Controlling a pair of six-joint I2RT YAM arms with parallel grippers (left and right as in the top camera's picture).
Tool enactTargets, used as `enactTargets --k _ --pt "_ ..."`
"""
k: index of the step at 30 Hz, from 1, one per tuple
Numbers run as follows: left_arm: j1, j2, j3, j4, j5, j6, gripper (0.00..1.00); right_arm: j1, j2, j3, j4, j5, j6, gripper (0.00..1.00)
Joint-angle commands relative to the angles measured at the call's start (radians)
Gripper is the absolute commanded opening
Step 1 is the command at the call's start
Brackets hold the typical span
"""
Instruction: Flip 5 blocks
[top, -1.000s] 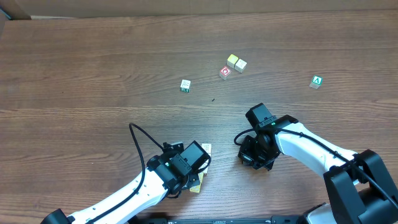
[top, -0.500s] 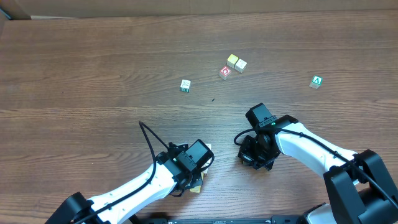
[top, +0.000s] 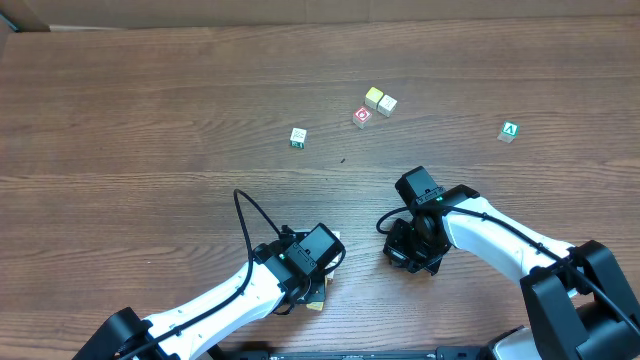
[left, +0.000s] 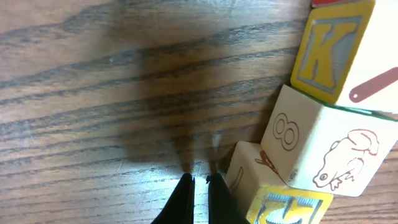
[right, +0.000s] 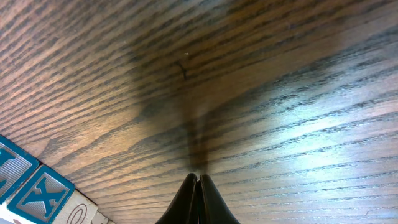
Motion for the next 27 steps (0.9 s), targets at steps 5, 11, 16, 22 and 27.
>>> enactTargets --k 5,11,16,22,27 --pt "0.006 0.007 0.012 0.011 0.006 0.072 0.04 -0.001 -0.003 0.018 0.002 -0.007 -0.008 0.04" --pt "0.006 0.007 0.012 0.024 0.013 0.093 0.04 -0.001 -0.003 0.018 0.001 -0.008 -0.008 0.04" --pt "0.006 0.007 0.012 0.029 0.019 0.104 0.04 -0.001 -0.003 0.018 0.001 -0.010 -0.008 0.04" --pt "0.006 0.007 0.012 0.030 0.039 0.118 0.04 -0.001 -0.003 0.018 0.002 -0.010 -0.007 0.04" --pt "0.006 0.007 0.012 0.031 0.043 0.117 0.04 -0.001 -0.003 0.018 0.001 -0.011 -0.008 0.04"
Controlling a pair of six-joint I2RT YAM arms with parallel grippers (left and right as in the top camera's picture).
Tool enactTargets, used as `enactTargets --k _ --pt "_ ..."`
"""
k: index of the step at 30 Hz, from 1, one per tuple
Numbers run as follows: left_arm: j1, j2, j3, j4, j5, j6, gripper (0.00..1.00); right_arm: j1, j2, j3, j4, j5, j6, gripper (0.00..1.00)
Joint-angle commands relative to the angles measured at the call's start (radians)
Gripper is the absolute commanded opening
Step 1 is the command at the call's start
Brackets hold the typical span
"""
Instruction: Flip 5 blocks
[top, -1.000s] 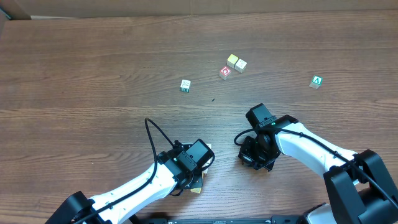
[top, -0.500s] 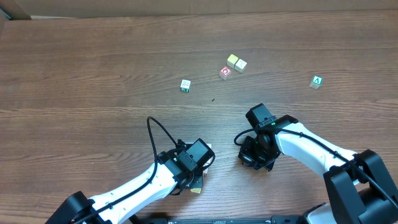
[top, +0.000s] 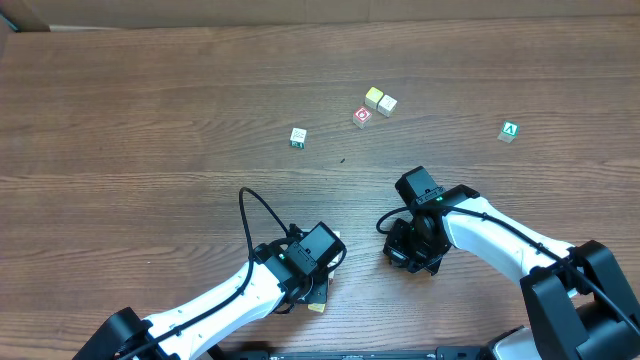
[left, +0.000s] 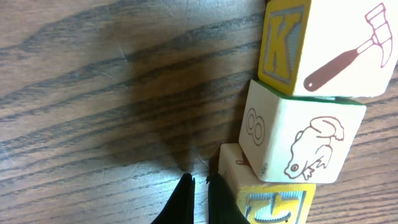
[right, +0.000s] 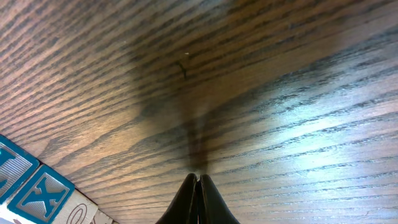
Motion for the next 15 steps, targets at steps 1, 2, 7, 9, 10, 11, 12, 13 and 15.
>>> enactTargets --k 1,2,7,9,10,11,12,13,15 --pt "0.006 0.007 0.012 0.005 0.013 0.019 0.04 -0.001 -0.003 0.018 0.001 -0.010 -0.008 0.04" --pt "0.006 0.007 0.012 0.006 0.013 0.019 0.04 -0.001 -0.003 0.018 0.001 -0.010 -0.007 0.04" --pt "0.006 0.007 0.012 0.022 0.023 0.019 0.04 -0.001 -0.003 0.018 0.002 -0.011 -0.008 0.04" --pt "0.006 0.007 0.012 0.030 0.030 0.019 0.04 -0.001 -0.003 0.018 0.002 -0.017 -0.008 0.04" --pt "0.006 0.007 0.012 0.031 0.029 0.019 0.04 -0.001 -0.003 0.018 0.002 -0.017 -0.008 0.04" --pt "0.006 0.007 0.012 0.033 0.029 0.019 0.04 -0.001 -0.003 0.018 0.002 -0.017 -0.008 0.04" --pt "0.006 0.007 0.012 0.033 0.026 0.018 0.04 -0.001 -0.003 0.018 0.001 -0.017 -0.008 0.04" --pt "0.006 0.007 0.012 0.032 0.026 0.018 0.04 -0.001 -0.003 0.018 0.001 -0.017 -0.008 0.04" --pt "0.006 0.007 0.012 0.023 0.018 0.005 0.04 -0.001 -0.003 0.018 0.001 -0.017 -0.008 0.04"
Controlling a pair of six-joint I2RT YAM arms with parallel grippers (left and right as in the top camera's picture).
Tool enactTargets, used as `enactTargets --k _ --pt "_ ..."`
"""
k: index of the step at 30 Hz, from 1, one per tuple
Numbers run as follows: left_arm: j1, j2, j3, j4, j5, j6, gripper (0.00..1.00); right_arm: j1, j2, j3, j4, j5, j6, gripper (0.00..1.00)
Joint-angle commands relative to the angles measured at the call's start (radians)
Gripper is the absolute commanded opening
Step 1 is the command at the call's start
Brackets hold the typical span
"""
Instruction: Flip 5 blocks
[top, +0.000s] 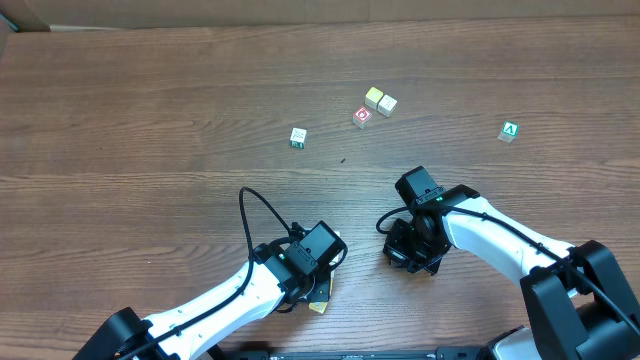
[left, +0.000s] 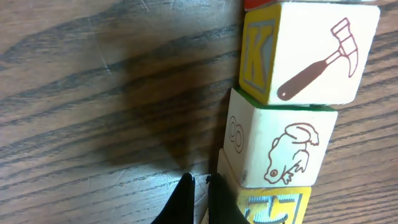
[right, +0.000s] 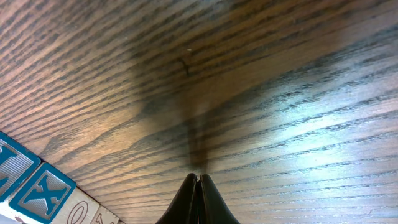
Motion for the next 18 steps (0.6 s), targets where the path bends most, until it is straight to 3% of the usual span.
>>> enactTargets --k 1,7,18 --pt "0.006 0.007 0.012 -0.017 -0.009 -0.012 0.04 -0.001 -0.003 0.018 0.001 -0.010 -0.008 0.04" --pt "0.007 0.007 0.012 -0.153 -0.039 -0.084 0.04 -0.001 -0.003 0.018 -0.003 -0.010 -0.008 0.04" --pt "0.007 0.007 0.012 -0.149 0.155 -0.033 0.04 -0.001 -0.003 0.018 -0.002 -0.010 -0.007 0.04"
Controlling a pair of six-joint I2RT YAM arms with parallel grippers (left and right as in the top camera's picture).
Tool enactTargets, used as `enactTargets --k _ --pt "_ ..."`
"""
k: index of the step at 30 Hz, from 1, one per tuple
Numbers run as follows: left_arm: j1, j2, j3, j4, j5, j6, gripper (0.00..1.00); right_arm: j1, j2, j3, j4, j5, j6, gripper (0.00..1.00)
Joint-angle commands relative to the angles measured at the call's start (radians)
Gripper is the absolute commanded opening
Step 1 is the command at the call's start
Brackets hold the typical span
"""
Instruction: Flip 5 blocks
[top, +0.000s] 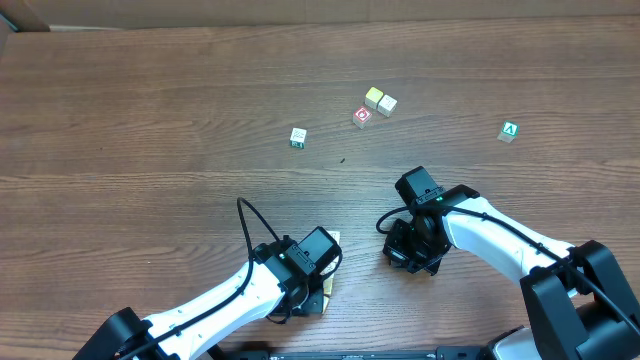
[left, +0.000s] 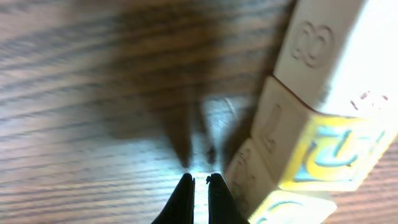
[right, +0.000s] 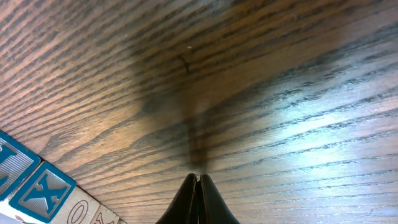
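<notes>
My left gripper (left: 200, 179) is low over the wood, its jaws nearly together with nothing between them. Just right of it lies a row of blocks: a cream block with an "8" (left: 314, 46), a cream block with a yellow and blue face (left: 323, 152) and another block (left: 280, 202) at the bottom edge; the view is blurred. Overhead, that arm (top: 308, 258) mostly covers these blocks (top: 331, 239). My right gripper (right: 198, 178) is shut and empty over bare wood, with blue "X" blocks (right: 38, 186) at its lower left.
Several loose blocks lie farther back on the table: a white and green one (top: 298, 137), a red one (top: 362, 117), a yellow and cream pair (top: 379, 100), and a green "A" block (top: 509, 131). The right arm (top: 420, 235) is close beside the left one.
My left gripper has moved toward the table's front edge. The "K" hammer block has left its view and the lower blocks of the row now fill the right side. The right arm is still.
My left gripper stood nearly shut beside a row of blocks with the "K", "8" and rabbit faces at the right. At each later moment it sat differently along that row, and now it is by the row's lower end. My right gripper stayed shut throughout.
</notes>
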Motion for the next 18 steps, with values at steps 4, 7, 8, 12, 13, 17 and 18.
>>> enactTargets --k 4,7,8,12,13,17,18 --pt "0.007 0.007 0.010 -0.004 0.091 0.022 0.04 -0.001 -0.003 0.018 0.000 -0.006 -0.007 0.04" --pt "0.007 0.007 0.010 -0.004 0.100 0.021 0.04 -0.001 -0.003 0.018 0.000 -0.006 -0.007 0.04" --pt "0.007 0.007 0.010 -0.004 0.100 0.021 0.04 -0.001 -0.003 0.018 0.000 -0.006 -0.007 0.04" --pt "0.007 0.007 0.010 -0.005 0.098 0.017 0.04 -0.001 -0.003 0.018 -0.001 -0.007 -0.007 0.04" --pt "0.007 0.007 0.010 -0.005 0.096 0.014 0.04 -0.001 -0.003 0.018 -0.001 -0.007 -0.007 0.04" --pt "0.007 0.007 0.010 -0.039 0.119 0.010 0.04 -0.001 -0.003 0.018 -0.001 -0.014 -0.007 0.04" --pt "0.007 0.007 0.010 -0.054 0.134 0.010 0.04 -0.001 -0.003 0.018 -0.001 -0.014 -0.007 0.04"
